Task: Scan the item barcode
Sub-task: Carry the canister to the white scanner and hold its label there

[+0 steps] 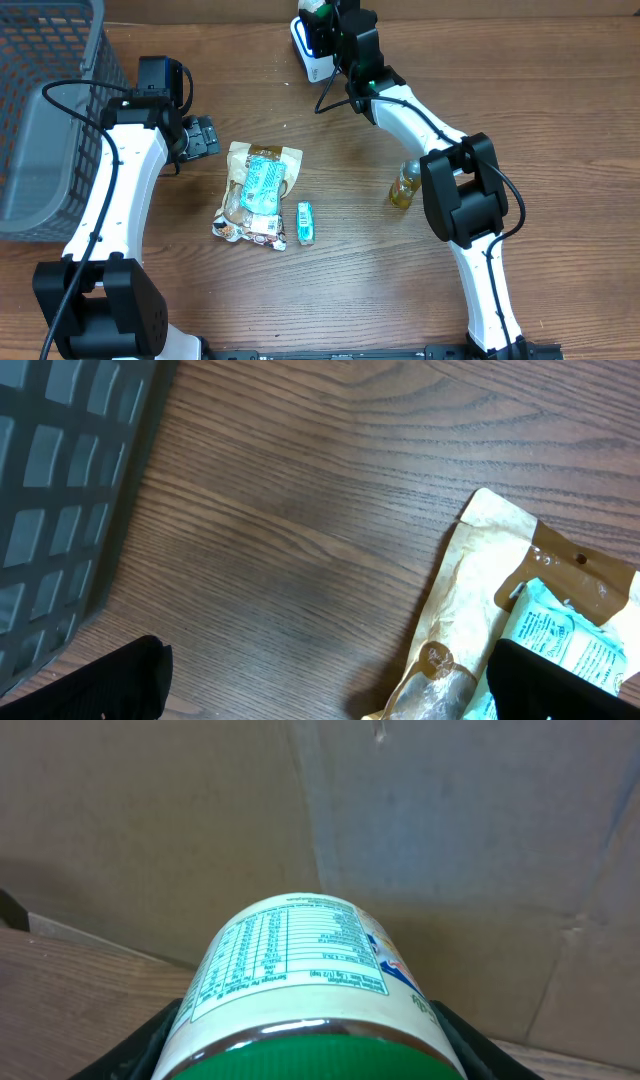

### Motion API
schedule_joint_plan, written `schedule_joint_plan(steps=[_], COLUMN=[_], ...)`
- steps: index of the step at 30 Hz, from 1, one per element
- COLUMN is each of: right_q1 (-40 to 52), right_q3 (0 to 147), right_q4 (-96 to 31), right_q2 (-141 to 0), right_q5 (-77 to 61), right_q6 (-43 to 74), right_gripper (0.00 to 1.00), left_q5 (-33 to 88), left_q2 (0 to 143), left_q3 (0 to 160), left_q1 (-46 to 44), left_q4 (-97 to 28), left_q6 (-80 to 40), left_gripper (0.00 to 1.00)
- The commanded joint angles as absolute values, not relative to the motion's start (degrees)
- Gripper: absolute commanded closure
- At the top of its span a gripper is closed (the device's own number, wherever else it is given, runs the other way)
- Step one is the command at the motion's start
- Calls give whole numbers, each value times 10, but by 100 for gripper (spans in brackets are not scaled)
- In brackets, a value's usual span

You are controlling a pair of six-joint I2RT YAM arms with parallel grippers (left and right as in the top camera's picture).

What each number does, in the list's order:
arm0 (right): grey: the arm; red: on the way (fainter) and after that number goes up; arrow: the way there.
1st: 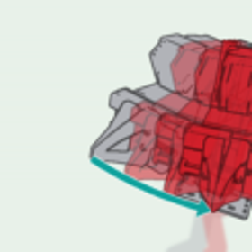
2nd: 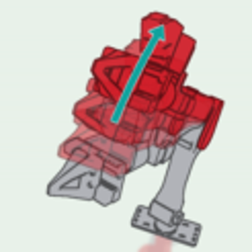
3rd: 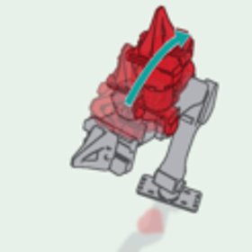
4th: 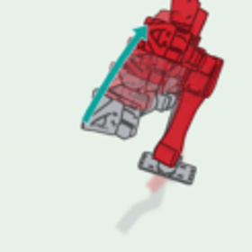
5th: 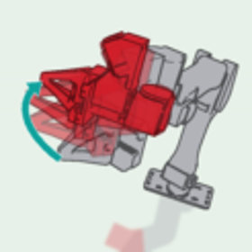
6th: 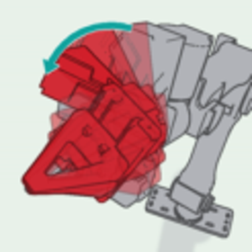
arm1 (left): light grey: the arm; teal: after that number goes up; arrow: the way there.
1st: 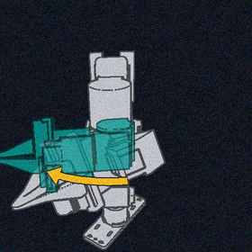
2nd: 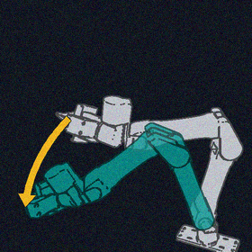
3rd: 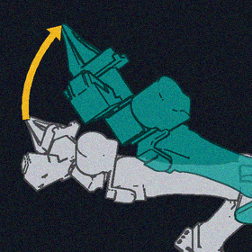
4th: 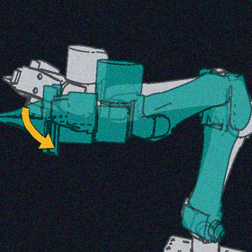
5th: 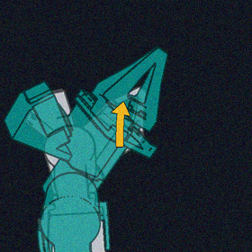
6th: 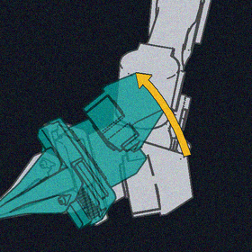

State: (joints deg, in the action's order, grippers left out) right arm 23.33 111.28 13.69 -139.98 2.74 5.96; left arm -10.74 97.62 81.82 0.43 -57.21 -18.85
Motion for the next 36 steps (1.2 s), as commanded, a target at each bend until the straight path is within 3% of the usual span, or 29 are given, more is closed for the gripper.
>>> schedule_joint_plan(steps=[1,17,36], right_q1=[232,228,216], right_q3=[1119,1119,1121], right_q4=[157,262,254], right_q2=[-1421,-1454,-1429], right_q5=[24,-5,-2], right_q6=[57,57,58], right_gripper=[96,96,96], left_q5=[-109,-109,-109], left_q2=[974,974,974], left_q3=[827,827,827], left_q1=[4,4,4], left_q4=[-570,-570,-570], left_q6=[-178,-178,-178], left_gripper=[0,0,0])
